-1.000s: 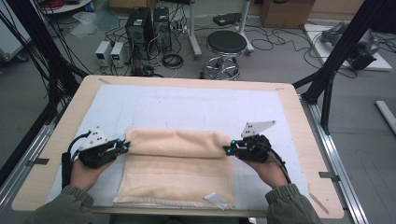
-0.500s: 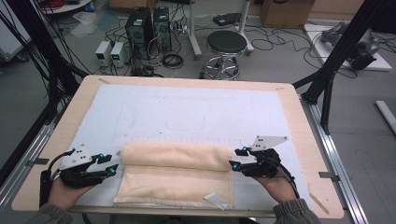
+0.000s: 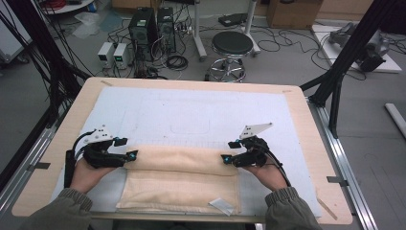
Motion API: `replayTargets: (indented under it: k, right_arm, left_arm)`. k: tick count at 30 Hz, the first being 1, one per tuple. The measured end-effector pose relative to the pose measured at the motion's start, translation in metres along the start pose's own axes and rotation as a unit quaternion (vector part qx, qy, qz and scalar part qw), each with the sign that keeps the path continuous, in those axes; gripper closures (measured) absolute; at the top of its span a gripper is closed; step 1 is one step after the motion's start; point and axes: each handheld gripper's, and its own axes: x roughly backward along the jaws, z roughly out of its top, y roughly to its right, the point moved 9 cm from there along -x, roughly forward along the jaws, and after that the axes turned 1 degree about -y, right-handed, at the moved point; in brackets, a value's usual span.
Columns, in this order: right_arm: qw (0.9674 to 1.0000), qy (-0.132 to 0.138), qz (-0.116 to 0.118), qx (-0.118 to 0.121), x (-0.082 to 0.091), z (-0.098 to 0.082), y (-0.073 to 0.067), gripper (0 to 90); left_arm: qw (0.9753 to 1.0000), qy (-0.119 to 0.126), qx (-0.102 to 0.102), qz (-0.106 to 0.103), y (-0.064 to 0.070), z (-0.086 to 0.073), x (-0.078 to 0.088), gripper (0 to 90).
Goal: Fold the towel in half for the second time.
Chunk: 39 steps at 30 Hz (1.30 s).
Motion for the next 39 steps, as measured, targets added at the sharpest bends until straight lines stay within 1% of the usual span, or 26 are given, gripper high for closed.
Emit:
replayTargets:
  k: [1, 2, 4, 5, 6, 8, 10, 12, 13, 14, 15, 16, 17, 19, 21, 23, 25, 26, 28, 29, 31, 33, 34, 36, 37, 39]
  right_arm:
    - [0.9999, -0.004, 0.012, -0.002, -0.002, -0.001, -0.001, 55.6]
    - [0.9996, -0.008, 0.026, -0.002, -0.004, -0.002, -0.003, 64.3]
    - [0.9991, -0.012, 0.038, 0.011, -0.004, -0.002, -0.009, 76.5]
    - [0.9988, -0.007, 0.044, 0.019, -0.003, 0.0, -0.011, 79.2]
    - [0.9986, -0.004, 0.048, 0.02, -0.001, 0.001, -0.014, 80.3]
    - [0.9985, 0.004, 0.047, 0.028, 0.006, 0.003, -0.019, 81.2]
    - [0.9978, 0.013, 0.05, 0.043, 0.018, 0.006, -0.031, 82.8]
    - [0.9962, 0.022, 0.058, 0.061, 0.035, 0.008, -0.051, 82.9]
    - [0.9948, 0.031, 0.064, 0.073, 0.044, 0.008, -0.064, 82.5]
    - [0.9925, 0.038, 0.079, 0.085, 0.053, 0.007, -0.078, 80.8]
    - [0.9907, 0.043, 0.091, 0.091, 0.059, 0.005, -0.087, 77.3]
    - [0.9891, 0.049, 0.102, 0.095, 0.068, 0.003, -0.098, 72.5]
    - [0.9882, 0.055, 0.103, 0.099, 0.072, 0.003, -0.101, 67.9]
    - [0.9892, 0.061, 0.095, 0.093, 0.074, 0.004, -0.098, 63.4]
    - [0.9921, 0.058, 0.078, 0.079, 0.069, 0.006, -0.086, 59.6]
    - [0.9936, 0.056, 0.054, 0.082, 0.061, 0.008, -0.074, 56.9]
    - [0.9953, 0.052, 0.027, 0.077, 0.048, 0.009, -0.056, 53.6]
    - [0.9964, 0.048, 0.016, 0.068, 0.042, 0.008, -0.049, 52.4]
    - [0.9974, 0.034, -0.008, 0.064, 0.031, 0.005, -0.034, 49.9]
    - [0.9976, 0.027, -0.013, 0.063, 0.027, 0.004, -0.029, 48.5]
    - [0.998, 0.008, -0.033, 0.054, 0.016, -0.001, -0.016, 45.8]
    - [0.9985, -0.01, -0.033, 0.042, 0.008, -0.007, -0.007, 43.3]
    - [0.9989, -0.013, -0.027, 0.036, 0.005, -0.009, -0.005, 42.1]
    - [0.9997, -0.014, -0.009, 0.017, 0.0, -0.013, -0.002, 40.1]
    - [0.9998, -0.013, -0.001, 0.012, -0.002, -0.016, -0.002, 39.6]
    - [0.9996, -0.014, 0.026, 0.002, -0.004, -0.02, -0.008, 39.4]
  left_arm:
    - [0.9999, -0.008, 0.002, -0.013, 0.001, -0.002, -0.003, 36.7]
    - [0.9997, -0.013, 0.002, -0.023, 0.003, -0.004, -0.005, 47.6]
    - [0.9991, -0.019, -0.006, -0.039, 0.007, -0.007, -0.005, 68.1]
    - [0.999, -0.02, -0.008, -0.04, 0.009, -0.008, -0.004, 79.6]
    - [0.9988, -0.017, -0.01, -0.044, 0.011, -0.008, -0.001, 81.8]
    - [0.9988, -0.004, -0.023, -0.043, 0.016, -0.005, 0.011, 83.6]
    - [0.9978, 0.01, -0.041, -0.05, 0.027, -0.003, 0.03, 84.3]
    - [0.9957, 0.023, -0.061, -0.066, 0.047, -0.005, 0.054, 84.4]
    - [0.9942, 0.029, -0.073, -0.073, 0.058, -0.007, 0.066, 84.3]
    - [0.993, 0.031, -0.081, -0.079, 0.065, -0.01, 0.074, 83.7]
    - [0.9919, 0.036, -0.087, -0.085, 0.074, -0.014, 0.086, 81.5]
    - [0.9923, 0.041, -0.086, -0.079, 0.076, -0.015, 0.093, 72.6]
    - [0.9927, 0.045, -0.084, -0.074, 0.076, -0.015, 0.096, 61.0]
    - [0.9931, 0.053, -0.081, -0.066, 0.072, -0.012, 0.098, 59.3]
    - [0.9938, 0.053, -0.081, -0.055, 0.065, -0.009, 0.091, 57.0]
    - [0.9942, 0.046, -0.087, -0.043, 0.06, -0.008, 0.081, 54.8]
    - [0.9957, 0.035, -0.08, -0.03, 0.05, -0.008, 0.064, 51.0]
    - [0.9965, 0.031, -0.074, -0.024, 0.045, -0.009, 0.057, 49.1]
    - [0.9974, 0.031, -0.064, -0.016, 0.035, -0.01, 0.046, 46.8]
    - [0.998, 0.031, -0.054, -0.009, 0.03, -0.011, 0.039, 46.2]
    - [0.9989, 0.017, -0.043, 0.003, 0.018, -0.014, 0.026, 43.6]
    - [0.9994, 0.003, -0.032, 0.01, 0.009, -0.017, 0.017, 42.4]
    - [0.9997, -0.002, -0.023, 0.008, 0.006, -0.018, 0.012, 41.0]
    - [0.9997, -0.015, -0.019, 0.004, 0.003, -0.021, 0.004, 39.9]
    - [0.9995, -0.026, -0.02, -0.005, 0.004, -0.023, 0.0, 39.0]
    - [0.9987, -0.042, -0.024, -0.015, 0.006, -0.027, -0.008, 38.8]
